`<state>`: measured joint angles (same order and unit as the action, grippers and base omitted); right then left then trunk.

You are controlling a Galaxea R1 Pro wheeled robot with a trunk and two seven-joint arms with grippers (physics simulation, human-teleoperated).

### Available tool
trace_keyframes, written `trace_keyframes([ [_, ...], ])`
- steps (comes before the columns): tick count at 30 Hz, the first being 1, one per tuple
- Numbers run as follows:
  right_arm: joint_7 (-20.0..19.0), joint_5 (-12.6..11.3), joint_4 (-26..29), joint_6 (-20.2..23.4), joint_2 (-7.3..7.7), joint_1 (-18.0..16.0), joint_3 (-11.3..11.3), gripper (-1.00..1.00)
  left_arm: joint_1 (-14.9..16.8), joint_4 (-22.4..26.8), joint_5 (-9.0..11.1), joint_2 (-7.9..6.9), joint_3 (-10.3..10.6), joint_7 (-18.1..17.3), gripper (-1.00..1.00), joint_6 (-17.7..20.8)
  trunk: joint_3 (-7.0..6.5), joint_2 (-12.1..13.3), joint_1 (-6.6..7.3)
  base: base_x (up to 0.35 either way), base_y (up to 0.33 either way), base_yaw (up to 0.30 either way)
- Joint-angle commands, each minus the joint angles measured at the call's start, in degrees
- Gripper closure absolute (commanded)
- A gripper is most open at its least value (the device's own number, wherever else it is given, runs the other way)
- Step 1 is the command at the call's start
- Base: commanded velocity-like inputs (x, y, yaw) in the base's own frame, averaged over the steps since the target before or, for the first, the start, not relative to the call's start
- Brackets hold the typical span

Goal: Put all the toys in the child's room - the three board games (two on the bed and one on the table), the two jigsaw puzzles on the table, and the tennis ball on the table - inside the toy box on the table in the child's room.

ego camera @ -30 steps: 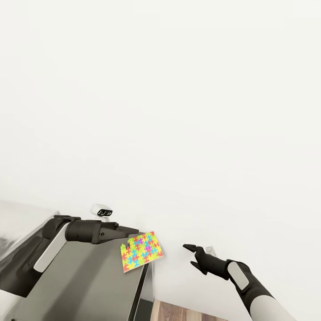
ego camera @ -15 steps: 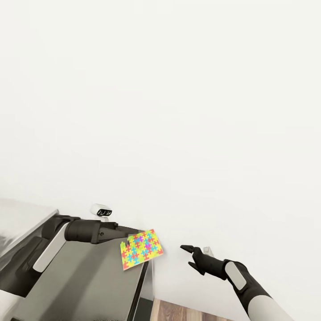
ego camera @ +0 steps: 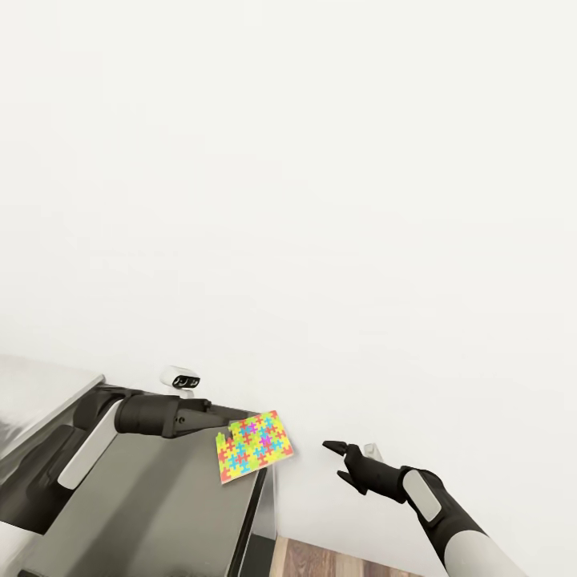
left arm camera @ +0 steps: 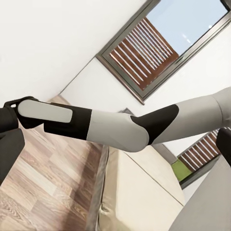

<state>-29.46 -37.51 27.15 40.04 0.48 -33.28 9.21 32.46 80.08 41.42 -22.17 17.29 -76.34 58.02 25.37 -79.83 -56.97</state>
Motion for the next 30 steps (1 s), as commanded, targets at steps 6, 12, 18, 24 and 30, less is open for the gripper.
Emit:
trace_keyframes([
  [6, -0.1, 0.0, 0.0, 0.4, -0.03, 0.0, 0.3, -1.0, 0.1, 0.0, 0.2, -0.06, 0.1, -0.1, -1.0, 0.5, 0.06, 0.0, 0.0, 0.0, 0.063, 0.0],
  [12, -0.1, 0.0, 0.0, 0.4, -0.03, 0.0, 0.3, -1.0, 0.1, 0.0, 0.3, -0.06, 0.1, -0.1, -1.0, 0.4, 0.06, 0.0, 0.0, 0.0, 0.126, 0.0],
  [18, -0.1, 0.0, 0.0, 0.4, -0.04, 0.0, 0.3, -1.0, 0.0, 0.0, 0.3, -0.06, 0.1, -0.1, -1.0, 0.3, 0.06, 0.0, 0.0, 0.0, 0.017, 0.0],
  [24, -0.1, 0.0, 0.0, 0.4, -0.04, 0.0, 0.3, -1.0, 0.1, 0.0, 0.3, -0.06, 0.1, -0.1, -1.0, 0.3, 0.06, 0.0, 0.0, 0.0, 0.163, 0.0],
  [30, -0.1, 0.0, 0.0, 0.4, -0.04, 0.0, 0.3, -1.0, 0.1, 0.0, 0.3, -0.06, 0.1, -0.1, -1.0, 0.3, 0.06, 0.0, 0.0, 0.0, 0.194, 0.0],
])
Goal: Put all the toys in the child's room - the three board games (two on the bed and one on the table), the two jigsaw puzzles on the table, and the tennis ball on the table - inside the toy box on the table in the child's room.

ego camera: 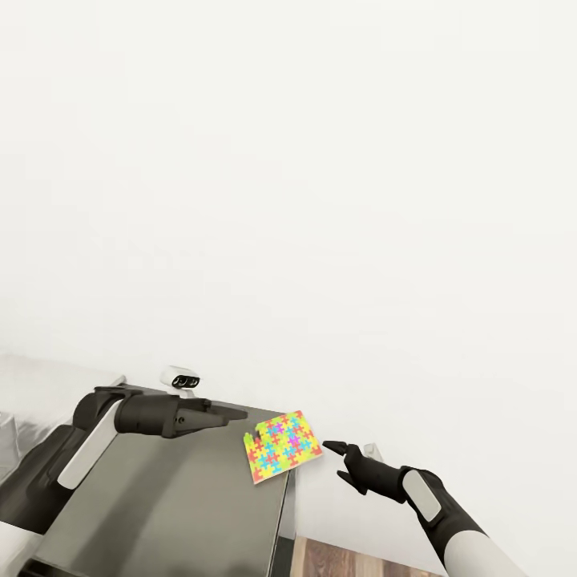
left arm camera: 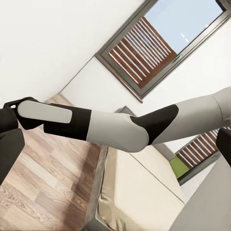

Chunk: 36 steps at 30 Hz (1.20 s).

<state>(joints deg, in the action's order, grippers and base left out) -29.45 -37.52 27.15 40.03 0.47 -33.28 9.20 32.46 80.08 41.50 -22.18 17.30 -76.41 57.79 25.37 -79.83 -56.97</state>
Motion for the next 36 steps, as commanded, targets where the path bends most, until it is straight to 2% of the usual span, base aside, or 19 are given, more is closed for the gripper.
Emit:
trace_keyframes([
  [1, -0.1, 0.0, 0.0, 0.4, -0.03, 0.0, 0.3, -1.0, 0.1, 0.0, 0.2, -0.05, 0.1, -0.1, -1.0, 0.5, 0.06, 0.0, 0.0, 0.0, 0.062, 0.0],
  [36, -0.1, 0.0, 0.0, 0.3, -0.03, 0.0, 0.3, -1.0, 0.0, 0.0, 0.1, 0.04, 0.1, -0.1, -1.0, 0.4, 0.06, 0.0, 0.0, 0.017, 0.041, 0.0],
])
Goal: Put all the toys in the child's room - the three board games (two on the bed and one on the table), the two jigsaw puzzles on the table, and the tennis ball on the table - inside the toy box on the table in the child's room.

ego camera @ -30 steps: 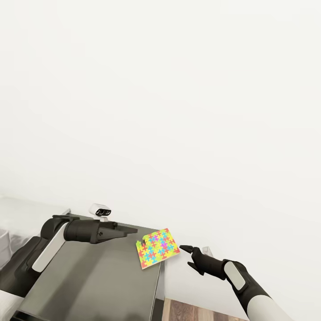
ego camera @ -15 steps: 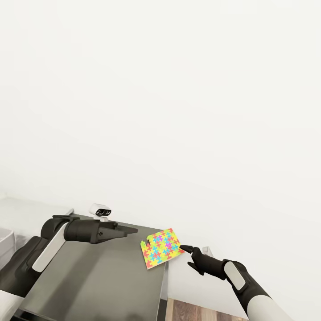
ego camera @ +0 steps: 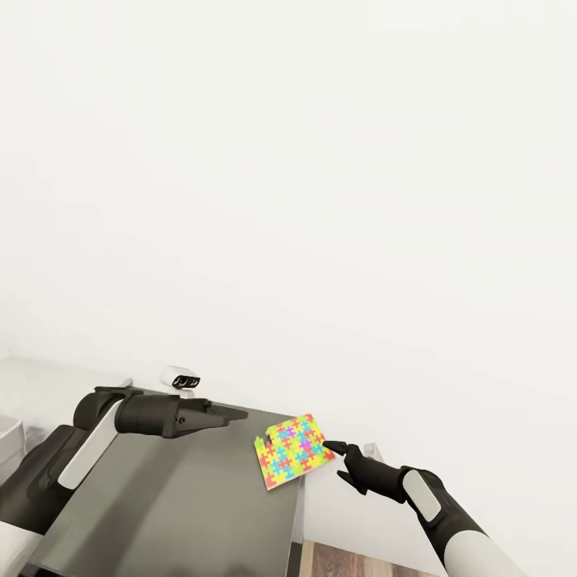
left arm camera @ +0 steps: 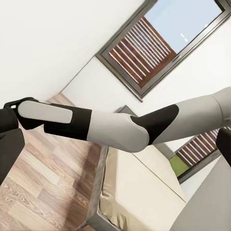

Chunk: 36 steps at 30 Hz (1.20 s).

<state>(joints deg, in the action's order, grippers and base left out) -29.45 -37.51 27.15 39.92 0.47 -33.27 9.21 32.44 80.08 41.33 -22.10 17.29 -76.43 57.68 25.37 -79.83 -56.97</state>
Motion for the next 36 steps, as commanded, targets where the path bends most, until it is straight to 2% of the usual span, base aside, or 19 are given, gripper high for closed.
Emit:
trace_keyframes([
  [1, 0.0, 0.0, 0.0, 0.4, -0.03, -0.1, 0.3, -1.0, 0.0, 0.0, 0.2, -0.05, 0.1, 0.0, -1.0, 0.5, 0.06, 0.0, 0.0, 0.01, 0.005, 0.0],
  [22, 0.3, 0.0, 0.0, 0.4, -0.03, 0.0, 0.3, -1.0, 0.0, -0.1, 0.2, -0.03, 0.1, 0.0, -1.0, 0.5, 0.06, 0.0, 0.0, 0.041, 0.03, 0.0],
  [23, 0.4, 0.0, 0.0, 0.4, -0.03, 0.0, 0.3, 1.0, 0.1, -0.1, 0.2, -0.02, 0.1, 0.0, -1.0, 0.5, 0.06, 0.0, 0.0, 0.007, 0.005, 0.0],
  [31, 0.4, 0.0, 0.0, 0.5, -0.03, 0.0, 0.3, 1.0, 0.1, -0.1, 0.2, 0.0, 0.1, 0.0, -1.0, 0.5, 0.06, 0.0, 0.0, -0.001, 0.001, 0.0],
  [36, 0.3, 0.0, 0.0, 0.7, -0.03, -0.1, 0.3, 1.0, 0.1, -0.1, 0.2, -0.03, 0.1, 0.0, -1.0, 0.5, 0.06, 0.0, 0.0, -0.17, 0.0, 0.0],
])
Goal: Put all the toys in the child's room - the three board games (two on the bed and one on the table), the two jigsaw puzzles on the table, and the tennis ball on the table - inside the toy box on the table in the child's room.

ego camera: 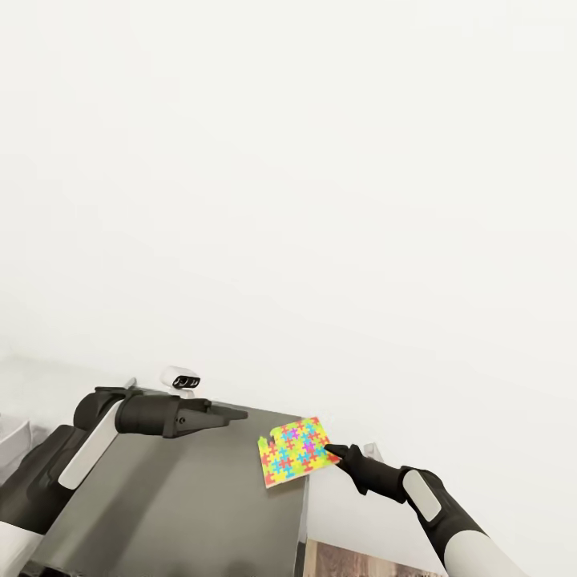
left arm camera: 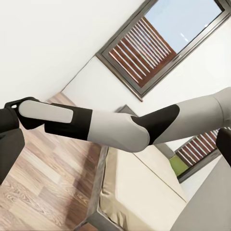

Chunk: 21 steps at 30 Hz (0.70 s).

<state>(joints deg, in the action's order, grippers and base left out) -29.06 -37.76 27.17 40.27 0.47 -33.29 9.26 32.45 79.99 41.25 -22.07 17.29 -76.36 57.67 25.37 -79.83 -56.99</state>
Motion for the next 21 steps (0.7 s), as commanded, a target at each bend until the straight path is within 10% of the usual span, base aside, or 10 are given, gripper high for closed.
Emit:
trace_keyframes([
  [1, -0.1, 0.2, 0.0, 0.4, -0.03, 0.0, 0.2, 1.0, 0.1, 0.0, 0.2, -0.06, 0.1, 0.0, -1.0, 0.5, 0.07, 0.0, 0.02, -0.099, 0.0, 0.0],
  [21, -0.9, -0.4, 0.1, 0.6, 0.15, 0.0, 0.4, 1.0, 0.1, -0.4, 0.1, -0.05, 0.1, 0.0, -1.0, 0.6, -2.09, 4.8, 2.65, -0.008, 0.0, 0.0],
])
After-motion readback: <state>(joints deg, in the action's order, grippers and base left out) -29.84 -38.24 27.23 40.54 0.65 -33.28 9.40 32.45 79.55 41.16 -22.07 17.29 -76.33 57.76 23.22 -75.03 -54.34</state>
